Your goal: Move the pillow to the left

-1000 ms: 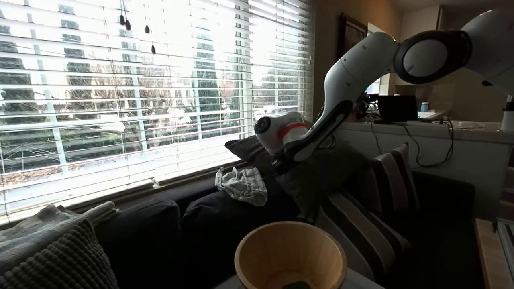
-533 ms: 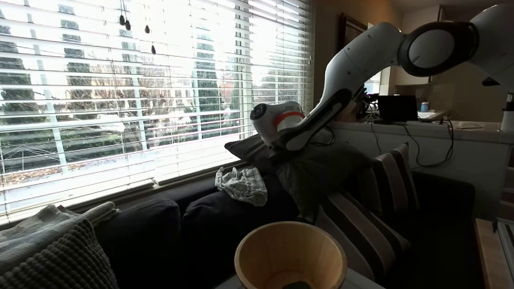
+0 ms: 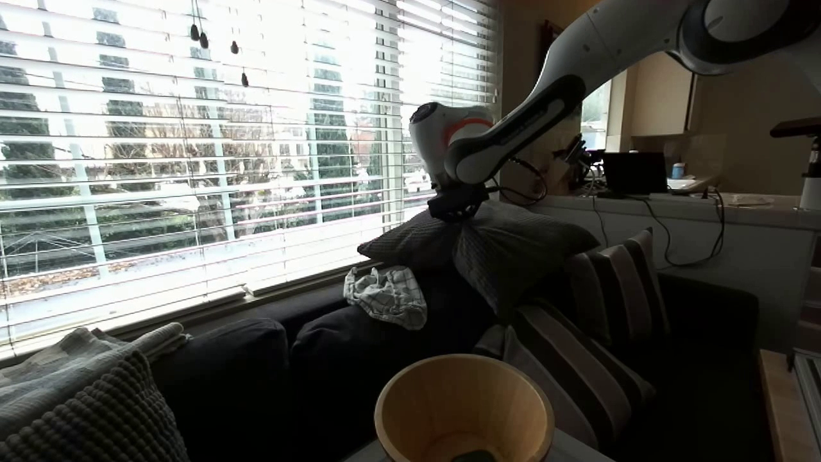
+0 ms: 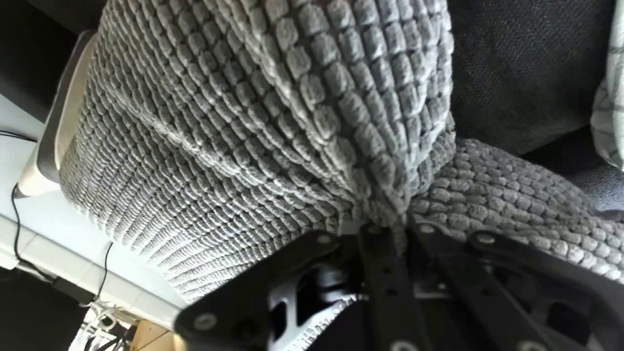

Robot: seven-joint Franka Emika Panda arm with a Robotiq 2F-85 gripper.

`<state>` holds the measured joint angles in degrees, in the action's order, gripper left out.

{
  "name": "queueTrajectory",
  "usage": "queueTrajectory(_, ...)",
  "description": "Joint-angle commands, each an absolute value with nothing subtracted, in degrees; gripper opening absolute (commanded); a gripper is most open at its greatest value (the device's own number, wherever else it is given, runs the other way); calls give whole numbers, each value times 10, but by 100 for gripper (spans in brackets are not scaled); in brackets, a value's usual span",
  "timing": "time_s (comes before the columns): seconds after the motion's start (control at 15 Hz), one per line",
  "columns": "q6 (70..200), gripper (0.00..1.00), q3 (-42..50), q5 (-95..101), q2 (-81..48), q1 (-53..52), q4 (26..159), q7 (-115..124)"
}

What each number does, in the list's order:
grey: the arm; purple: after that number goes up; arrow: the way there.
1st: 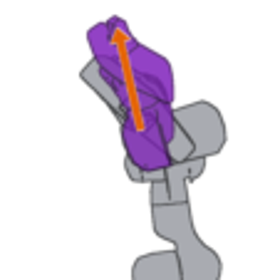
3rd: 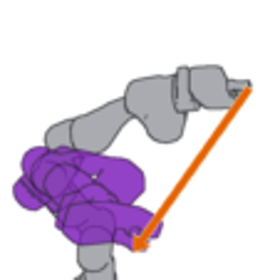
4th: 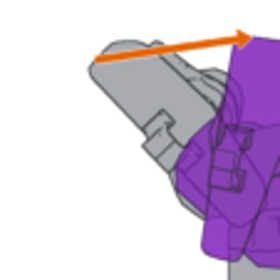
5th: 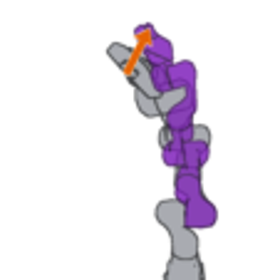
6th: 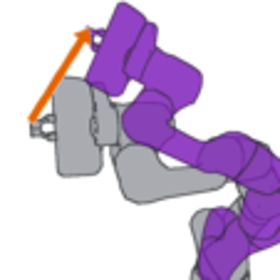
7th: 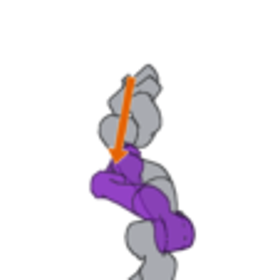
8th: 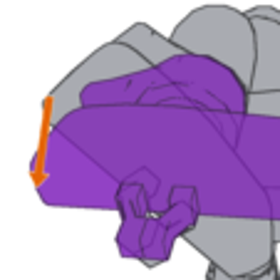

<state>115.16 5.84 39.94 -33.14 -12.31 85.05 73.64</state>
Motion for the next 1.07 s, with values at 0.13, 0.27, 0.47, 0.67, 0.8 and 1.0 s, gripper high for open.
queueTrajectory(0.13,1137,1,37,356,-172,-120,980,748)
queueTrajectory(0.27,1146,1,35,350,-127,-118,1009,768)
queueTrajectory(0.47,1166,1,28,353,-67,-112,1035,820)
queueTrajectory(0.67,1168,1,17,386,-24,-113,1042,892)
queueTrajectory(0.8,1173,1,2,399,0,-110,1047,940)
queueTrajectory(1.0,1157,1,-24,415,24,-107,1042,1024)
